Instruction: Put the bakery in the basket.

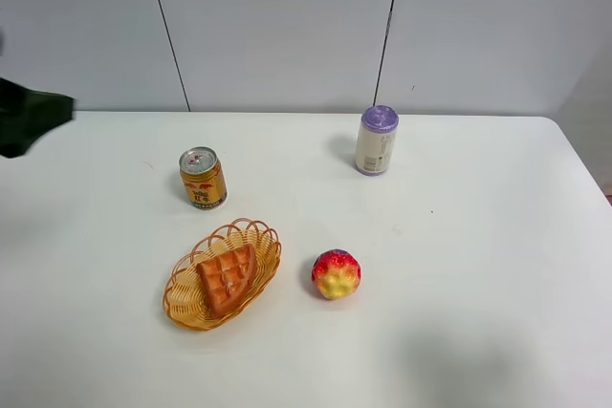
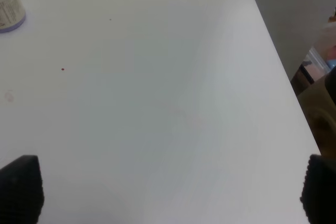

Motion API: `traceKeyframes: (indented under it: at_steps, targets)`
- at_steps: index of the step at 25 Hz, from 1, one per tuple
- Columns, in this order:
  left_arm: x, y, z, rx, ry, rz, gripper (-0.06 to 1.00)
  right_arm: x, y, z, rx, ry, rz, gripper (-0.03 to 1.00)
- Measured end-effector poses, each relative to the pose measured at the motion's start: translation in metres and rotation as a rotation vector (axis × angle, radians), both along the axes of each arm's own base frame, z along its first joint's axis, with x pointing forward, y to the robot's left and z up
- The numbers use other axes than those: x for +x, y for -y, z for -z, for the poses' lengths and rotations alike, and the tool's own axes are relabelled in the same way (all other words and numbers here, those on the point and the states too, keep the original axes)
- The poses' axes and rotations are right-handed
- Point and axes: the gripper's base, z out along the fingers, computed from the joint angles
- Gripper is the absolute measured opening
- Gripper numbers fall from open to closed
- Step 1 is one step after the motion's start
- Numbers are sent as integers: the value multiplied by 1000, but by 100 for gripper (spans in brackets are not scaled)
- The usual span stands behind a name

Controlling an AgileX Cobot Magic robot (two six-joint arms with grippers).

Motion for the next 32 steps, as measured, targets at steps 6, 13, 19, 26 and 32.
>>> traceKeyframes:
  at_steps: [6,13,19,26,32]
  targets:
    - [-97,-20,-20,-85,127,-262,99,0,0,0,0,0,0,99]
    - [-162,-10,-3,-139,109,-298,99,0,0,0,0,0,0,99]
    - [-173,-13,26,-122,3,-317,99,0,0,0,0,0,0,99]
    - [-155,-17,76,-131,-104,-293,99,0,0,0,0,0,0,99]
    - [-157,-18,76,-138,-74,-276,99,0,0,0,0,0,0,99]
